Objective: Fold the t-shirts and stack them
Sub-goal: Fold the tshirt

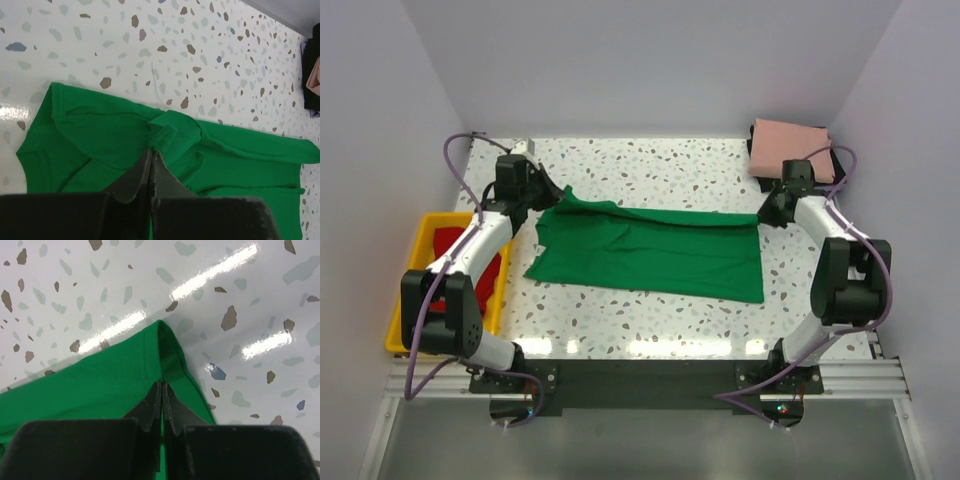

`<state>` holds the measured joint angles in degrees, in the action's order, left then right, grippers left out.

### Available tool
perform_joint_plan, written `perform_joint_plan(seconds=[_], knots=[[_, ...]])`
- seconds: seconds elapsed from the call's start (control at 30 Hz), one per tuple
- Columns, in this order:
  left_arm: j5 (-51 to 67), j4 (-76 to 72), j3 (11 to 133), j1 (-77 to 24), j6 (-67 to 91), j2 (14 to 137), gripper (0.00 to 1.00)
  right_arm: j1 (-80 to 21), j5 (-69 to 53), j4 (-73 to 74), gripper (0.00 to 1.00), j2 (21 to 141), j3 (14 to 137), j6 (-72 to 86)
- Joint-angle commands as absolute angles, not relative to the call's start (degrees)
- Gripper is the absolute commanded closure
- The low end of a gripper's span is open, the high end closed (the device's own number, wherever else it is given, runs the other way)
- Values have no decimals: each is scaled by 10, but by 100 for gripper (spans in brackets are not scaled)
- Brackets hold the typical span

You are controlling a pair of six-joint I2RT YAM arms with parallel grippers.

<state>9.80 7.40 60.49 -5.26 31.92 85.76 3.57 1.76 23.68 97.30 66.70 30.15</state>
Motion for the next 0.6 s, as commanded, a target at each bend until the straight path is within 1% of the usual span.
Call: perform_joint_plan(seconds=[0.0, 0.33, 0.57], knots=[[95, 75, 579, -47, 316, 816, 100, 39, 10, 240, 100, 926, 650, 290], [84, 85, 541, -47, 330, 778, 100, 39, 1, 230, 100, 890, 592, 287], [69, 103, 528, -47, 333, 756, 100, 39, 8, 238, 100, 866, 576, 280]])
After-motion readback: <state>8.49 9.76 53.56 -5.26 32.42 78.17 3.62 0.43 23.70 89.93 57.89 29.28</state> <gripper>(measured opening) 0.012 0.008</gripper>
